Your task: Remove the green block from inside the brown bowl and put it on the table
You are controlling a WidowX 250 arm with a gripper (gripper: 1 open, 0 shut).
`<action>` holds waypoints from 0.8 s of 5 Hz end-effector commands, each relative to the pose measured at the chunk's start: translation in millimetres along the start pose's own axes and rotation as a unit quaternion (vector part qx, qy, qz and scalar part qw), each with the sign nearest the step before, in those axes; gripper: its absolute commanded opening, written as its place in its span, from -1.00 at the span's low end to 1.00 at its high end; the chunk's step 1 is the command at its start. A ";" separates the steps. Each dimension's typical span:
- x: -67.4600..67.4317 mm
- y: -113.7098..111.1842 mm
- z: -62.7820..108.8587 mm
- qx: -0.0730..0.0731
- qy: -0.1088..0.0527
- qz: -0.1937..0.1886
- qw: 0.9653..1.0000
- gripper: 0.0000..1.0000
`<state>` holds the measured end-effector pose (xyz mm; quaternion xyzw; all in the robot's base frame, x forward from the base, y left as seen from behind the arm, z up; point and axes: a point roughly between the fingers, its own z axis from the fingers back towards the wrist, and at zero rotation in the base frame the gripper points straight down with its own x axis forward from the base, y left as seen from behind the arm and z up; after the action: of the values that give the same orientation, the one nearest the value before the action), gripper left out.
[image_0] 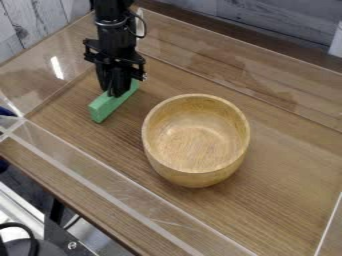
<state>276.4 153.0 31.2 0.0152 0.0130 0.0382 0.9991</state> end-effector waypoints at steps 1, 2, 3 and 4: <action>-0.1 3.2 -3.4 -0.002 -0.001 0.009 1.000 -1.00; 0.6 2.1 -1.5 -0.004 -0.002 0.010 1.000 -1.00; 1.3 1.1 0.5 -0.006 -0.002 0.011 1.000 -1.00; 2.0 0.0 2.3 -0.008 -0.003 0.012 1.000 -1.00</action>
<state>278.1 151.5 32.3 0.0078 0.0129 0.0433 0.9990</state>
